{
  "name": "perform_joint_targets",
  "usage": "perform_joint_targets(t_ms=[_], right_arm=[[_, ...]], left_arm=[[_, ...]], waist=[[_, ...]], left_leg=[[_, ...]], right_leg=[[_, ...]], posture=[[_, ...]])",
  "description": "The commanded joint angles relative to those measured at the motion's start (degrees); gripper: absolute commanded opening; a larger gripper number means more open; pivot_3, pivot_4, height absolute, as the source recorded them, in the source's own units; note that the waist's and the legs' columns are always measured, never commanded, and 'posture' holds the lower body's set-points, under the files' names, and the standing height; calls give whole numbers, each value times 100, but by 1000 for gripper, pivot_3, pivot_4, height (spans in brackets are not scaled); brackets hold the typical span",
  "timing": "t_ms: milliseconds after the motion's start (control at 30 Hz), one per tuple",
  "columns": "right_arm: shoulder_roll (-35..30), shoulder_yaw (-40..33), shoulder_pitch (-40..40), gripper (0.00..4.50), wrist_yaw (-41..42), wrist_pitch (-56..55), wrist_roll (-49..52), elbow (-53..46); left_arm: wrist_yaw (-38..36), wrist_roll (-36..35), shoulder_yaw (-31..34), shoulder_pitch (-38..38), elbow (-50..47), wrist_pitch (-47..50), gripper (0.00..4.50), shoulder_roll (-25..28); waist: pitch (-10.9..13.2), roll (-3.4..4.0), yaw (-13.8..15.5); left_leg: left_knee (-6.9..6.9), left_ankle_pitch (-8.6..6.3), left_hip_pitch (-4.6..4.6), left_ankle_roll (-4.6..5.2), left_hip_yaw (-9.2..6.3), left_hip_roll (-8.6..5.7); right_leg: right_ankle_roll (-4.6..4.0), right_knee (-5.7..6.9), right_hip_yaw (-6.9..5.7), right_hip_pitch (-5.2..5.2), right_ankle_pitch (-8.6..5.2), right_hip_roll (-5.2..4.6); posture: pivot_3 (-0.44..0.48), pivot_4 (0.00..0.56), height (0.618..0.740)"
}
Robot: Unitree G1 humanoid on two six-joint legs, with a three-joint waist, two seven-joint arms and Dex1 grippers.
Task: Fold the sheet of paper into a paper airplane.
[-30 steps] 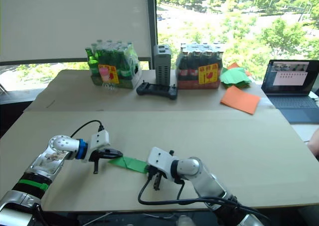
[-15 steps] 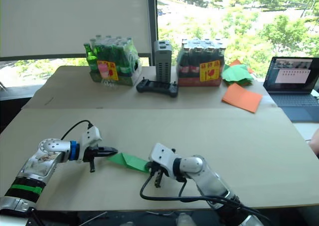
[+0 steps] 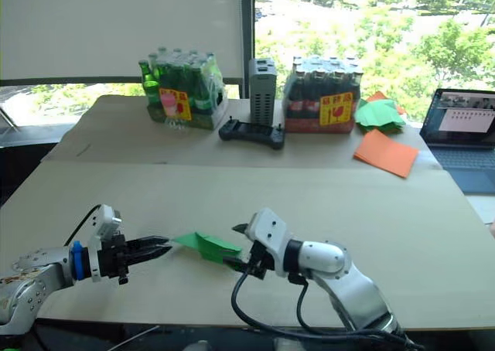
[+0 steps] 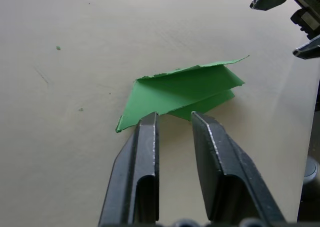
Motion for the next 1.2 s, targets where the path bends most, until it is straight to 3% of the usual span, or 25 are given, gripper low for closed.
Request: perform_joint_targets(t_ms=[33, 100, 400, 633, 1200], right_arm=[[-42, 95, 33, 4500, 263, 92, 430, -111], [-75, 258, -8, 4500, 337, 42, 406, -9], [162, 771, -298, 4500, 434, -237, 218, 1025], [416, 340, -737, 4500, 96, -531, 55, 1713], [833, -62, -1032, 4500, -180, -318, 191, 2318]], left_arm=[[109, -154, 107, 98, -303, 25, 2874, 45], [122, -266, 120, 154, -463, 91, 3446, 60], [206, -389, 113, 191, -590, 138, 3446, 187], [264, -441, 82, 240, -687, 89, 3446, 160], [349, -388, -184, 9, -560, -48, 3446, 70]], waist=[[0, 0, -15], [1, -2, -34], [1, -3, -17], [1, -3, -18], [1, -2, -31]], left_leg=[[0, 0, 3, 0, 1, 0], [0, 0, 4, 0, 3, 1], [0, 0, 7, 0, 3, 1], [0, 0, 9, 0, 5, 1], [0, 0, 10, 0, 4, 1]], right_leg=[[0, 0, 0, 3, 0, 0], [-1, -1, 1, 3, 1, 2], [-5, -1, 2, 7, 3, 2], [-8, 1, 3, 6, 5, 3], [-11, 6, 4, 6, 8, 3]], posture=[[0, 150, 740], [0, 150, 740], [0, 150, 740], [0, 150, 740], [0, 150, 740]])
